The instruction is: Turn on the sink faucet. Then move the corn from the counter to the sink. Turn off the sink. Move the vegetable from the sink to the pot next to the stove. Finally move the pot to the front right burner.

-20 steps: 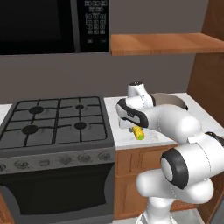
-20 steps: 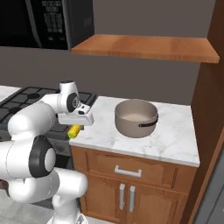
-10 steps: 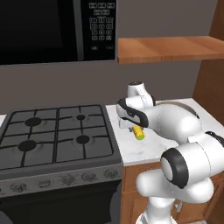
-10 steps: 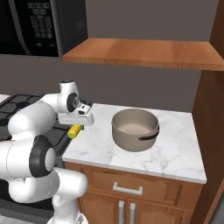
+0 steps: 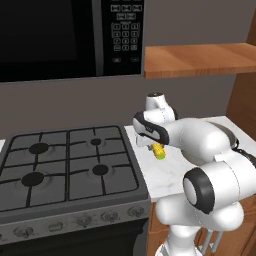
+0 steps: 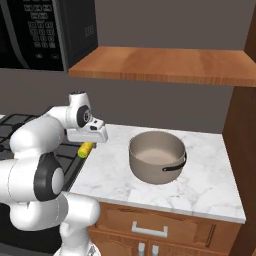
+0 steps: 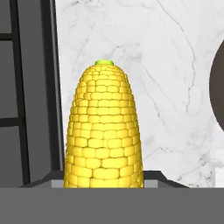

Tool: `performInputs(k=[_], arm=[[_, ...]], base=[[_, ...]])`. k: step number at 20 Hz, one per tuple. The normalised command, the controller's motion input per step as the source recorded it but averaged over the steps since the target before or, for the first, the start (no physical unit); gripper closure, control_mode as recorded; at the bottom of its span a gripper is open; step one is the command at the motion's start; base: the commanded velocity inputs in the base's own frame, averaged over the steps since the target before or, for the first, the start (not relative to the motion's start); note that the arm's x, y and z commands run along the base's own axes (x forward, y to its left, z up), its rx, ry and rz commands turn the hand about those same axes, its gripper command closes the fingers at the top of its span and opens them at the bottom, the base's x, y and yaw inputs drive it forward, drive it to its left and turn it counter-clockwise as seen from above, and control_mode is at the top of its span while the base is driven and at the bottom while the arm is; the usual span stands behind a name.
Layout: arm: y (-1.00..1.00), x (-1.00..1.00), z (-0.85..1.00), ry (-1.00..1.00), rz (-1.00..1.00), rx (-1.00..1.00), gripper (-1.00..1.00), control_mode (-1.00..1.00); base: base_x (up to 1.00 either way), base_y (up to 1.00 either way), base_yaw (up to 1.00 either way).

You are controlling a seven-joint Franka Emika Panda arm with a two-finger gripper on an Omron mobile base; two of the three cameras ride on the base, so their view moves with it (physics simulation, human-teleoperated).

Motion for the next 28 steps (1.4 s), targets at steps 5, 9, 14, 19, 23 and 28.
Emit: performInputs(k=[5, 9, 14, 19, 23, 28], arm=[[0.00, 0.00, 0.00, 0.00, 0.00, 0.00, 1.00, 1.00], [0.00, 0.00, 0.00, 0.00, 0.00, 0.00, 1.00, 1.00], [-0.01, -0.01, 0.00, 0.00, -0.01, 0.00, 1.00, -1.00], [-0.04, -0.22, 0.22, -0.03, -0.07, 0.00, 1.00, -1.00], [-0.14, -0.35, 0.35, -0.06, -0.11, 0.00, 1.00, -1.00], [-0.21, -0.23, 0.23, -0.01, -0.11, 0.00, 1.00, -1.00]], base=[[0.18, 0.05, -0.01], [0.00, 0.00, 0.00], [0.00, 0.00, 0.00], [0.00, 0.00, 0.00], [0.00, 0.00, 0.00], [0.00, 0.00, 0.00]])
